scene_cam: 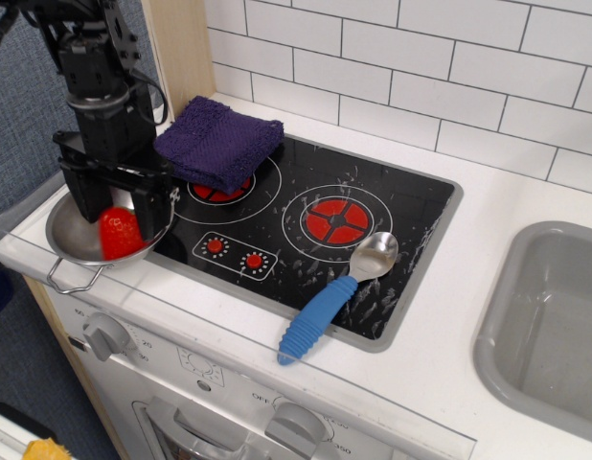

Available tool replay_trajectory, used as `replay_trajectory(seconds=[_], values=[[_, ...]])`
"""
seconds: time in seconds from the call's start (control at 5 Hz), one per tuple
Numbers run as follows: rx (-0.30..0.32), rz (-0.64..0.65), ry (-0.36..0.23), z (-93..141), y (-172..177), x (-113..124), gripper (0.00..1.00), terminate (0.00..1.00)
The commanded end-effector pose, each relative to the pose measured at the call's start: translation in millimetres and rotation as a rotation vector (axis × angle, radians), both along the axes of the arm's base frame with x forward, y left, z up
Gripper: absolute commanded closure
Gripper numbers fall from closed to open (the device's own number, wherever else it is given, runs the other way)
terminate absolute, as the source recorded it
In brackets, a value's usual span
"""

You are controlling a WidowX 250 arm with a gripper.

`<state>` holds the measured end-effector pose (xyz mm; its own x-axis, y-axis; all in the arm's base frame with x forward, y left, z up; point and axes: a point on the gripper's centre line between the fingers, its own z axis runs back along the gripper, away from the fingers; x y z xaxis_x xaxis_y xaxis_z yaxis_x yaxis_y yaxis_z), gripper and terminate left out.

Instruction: Move the strawberry and place into bowl

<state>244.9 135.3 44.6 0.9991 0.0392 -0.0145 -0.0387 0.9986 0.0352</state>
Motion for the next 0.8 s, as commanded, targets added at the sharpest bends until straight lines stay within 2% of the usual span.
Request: replay_trajectory(seconds=[0.0,0.2,0.6], values=[[0.008,-0.094,-0.113,51.7,-20.2,3.0,0.0,0.0],[-0.006,-0.135,-0.119,55.8,-28.0,5.2,0.0,0.0],[0.006,-0.134,-0.106,53.9,-33.6,5.2,0.0,0.0]])
